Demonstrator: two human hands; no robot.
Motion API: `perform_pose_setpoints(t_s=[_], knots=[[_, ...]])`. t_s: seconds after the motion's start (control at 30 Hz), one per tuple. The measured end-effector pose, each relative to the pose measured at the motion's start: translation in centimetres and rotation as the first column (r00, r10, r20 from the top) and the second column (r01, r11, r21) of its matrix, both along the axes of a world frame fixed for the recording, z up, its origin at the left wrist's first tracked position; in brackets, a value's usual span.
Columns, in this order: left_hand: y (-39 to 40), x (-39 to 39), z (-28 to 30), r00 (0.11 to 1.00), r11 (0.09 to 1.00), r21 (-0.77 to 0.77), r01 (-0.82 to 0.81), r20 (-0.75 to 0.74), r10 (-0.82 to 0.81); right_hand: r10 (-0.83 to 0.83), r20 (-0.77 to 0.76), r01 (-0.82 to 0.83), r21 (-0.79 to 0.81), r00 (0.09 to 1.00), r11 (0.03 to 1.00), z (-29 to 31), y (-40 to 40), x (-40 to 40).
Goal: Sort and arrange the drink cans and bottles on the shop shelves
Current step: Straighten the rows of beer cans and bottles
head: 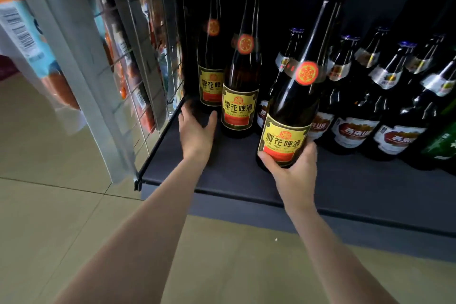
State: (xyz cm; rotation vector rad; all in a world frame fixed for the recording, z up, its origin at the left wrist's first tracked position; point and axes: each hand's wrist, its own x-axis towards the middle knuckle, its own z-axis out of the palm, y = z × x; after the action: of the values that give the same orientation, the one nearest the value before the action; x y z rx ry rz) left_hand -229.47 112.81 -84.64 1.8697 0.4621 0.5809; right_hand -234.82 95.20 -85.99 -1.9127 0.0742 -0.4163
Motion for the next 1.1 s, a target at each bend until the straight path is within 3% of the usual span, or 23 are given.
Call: perform_pose_setpoints(t_s=[0.07,0.17,0.37,1.1], knots=[[0.2,2.3,-0.3,0.998,0.999,0.009,-0.034,-0.059,0.034,-0.145,0.036,0.146,-0.021,0.989,0.989,-0.2,1.8,0.5],[0.7,4.8,-1.2,1.000,0.998,0.059,0.016,-0.015,-0.015,-0.233,0.056,0.234,-0.028,0.971,0.972,-0.3,3.0,1.1],[1.5,7.6,-2.0,0.993,0.990,0.092,0.110,0.041,-0.114,-0.252,0.040,0.254,-0.033,0.967,0.967,-0.9,2.8,1.8],[3.7,7.6,-1.2,0.990,0.984,0.118,0.134,0.020,-0.137,-0.260,0.023,0.261,-0.058,0.965,0.964,-0.7,3.2,1.6]])
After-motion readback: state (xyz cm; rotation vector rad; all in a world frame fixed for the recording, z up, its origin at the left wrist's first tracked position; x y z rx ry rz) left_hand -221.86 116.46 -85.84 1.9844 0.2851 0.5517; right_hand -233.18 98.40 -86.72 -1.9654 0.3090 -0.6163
